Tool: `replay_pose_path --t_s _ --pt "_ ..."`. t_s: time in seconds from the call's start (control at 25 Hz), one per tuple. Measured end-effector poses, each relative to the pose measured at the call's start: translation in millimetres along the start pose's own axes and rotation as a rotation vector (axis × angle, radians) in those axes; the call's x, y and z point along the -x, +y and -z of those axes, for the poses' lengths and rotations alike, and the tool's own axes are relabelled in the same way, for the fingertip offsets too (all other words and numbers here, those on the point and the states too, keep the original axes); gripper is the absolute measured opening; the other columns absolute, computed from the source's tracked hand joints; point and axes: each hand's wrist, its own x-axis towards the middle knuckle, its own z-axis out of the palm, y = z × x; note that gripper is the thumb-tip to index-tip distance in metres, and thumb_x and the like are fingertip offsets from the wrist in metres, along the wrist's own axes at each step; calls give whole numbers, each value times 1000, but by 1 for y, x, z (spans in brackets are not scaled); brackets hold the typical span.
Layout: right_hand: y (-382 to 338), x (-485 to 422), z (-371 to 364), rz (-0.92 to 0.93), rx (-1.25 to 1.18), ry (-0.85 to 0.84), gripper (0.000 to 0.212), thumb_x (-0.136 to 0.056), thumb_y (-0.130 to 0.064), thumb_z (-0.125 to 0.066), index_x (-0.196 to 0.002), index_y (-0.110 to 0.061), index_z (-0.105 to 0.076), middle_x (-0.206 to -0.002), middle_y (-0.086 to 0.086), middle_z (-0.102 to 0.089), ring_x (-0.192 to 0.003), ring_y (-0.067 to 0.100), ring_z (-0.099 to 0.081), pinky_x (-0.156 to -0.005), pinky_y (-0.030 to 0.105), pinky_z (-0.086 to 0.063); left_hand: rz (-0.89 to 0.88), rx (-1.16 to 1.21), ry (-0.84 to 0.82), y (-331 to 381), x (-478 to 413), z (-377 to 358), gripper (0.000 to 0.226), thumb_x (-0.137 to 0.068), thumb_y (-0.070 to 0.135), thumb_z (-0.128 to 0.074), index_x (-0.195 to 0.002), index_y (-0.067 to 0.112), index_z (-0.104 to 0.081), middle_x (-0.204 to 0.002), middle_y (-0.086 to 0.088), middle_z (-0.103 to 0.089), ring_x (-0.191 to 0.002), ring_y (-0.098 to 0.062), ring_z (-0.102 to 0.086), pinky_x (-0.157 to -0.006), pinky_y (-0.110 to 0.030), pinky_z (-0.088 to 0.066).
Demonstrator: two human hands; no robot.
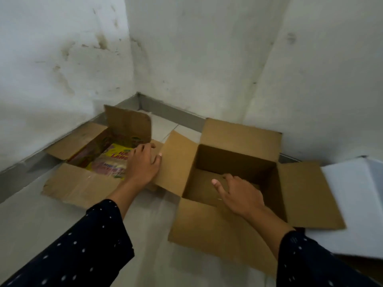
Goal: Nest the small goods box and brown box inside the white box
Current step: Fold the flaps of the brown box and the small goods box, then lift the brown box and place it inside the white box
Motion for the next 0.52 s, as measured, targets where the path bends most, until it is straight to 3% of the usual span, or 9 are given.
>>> replay_pose_path --t_s 0.2,0.32,0.4,0.52 --pt "91 25 51 -149 78 100 59 -93 -59 -34 -139 -22 -39 -140 8 -46 -126 29 -45 -98 47 -43 -197 -62 -103 79 8 -19 39 -89 29 -57 -126 18 -52 -133 -13 -51 -122 -35 -44 -100 -48 -39" --pt "143 35 66 -320 154 88 61 -92 -56 -41 -142 -21 -33 -151 13 -32 -134 37 -34 -104 51 -35 -206 -382 -150 97 7 -36 48 -88 40 -54 -132 25 -46 -144 -13 -41 -130 -37 -38 -106 -57 -34" --pt "163 36 68 -448 94 23 66 -90 -54 -47 -144 -20 -26 -154 15 -21 -133 40 -33 -104 51 -35 -70 -573 -235 88 1 -37 64 -84 48 -55 -139 22 -36 -148 -19 -30 -134 -43 -31 -107 -62 -31" --pt "177 35 60 -570 -58 1 74 -88 -47 -57 -145 -17 -19 -147 20 -26 -123 40 -45 -98 47 -42 215 -386 -315 74 -1 -36 84 -80 40 -66 -144 16 -18 -149 -22 -22 -133 -46 -29 -103 -64 -36"
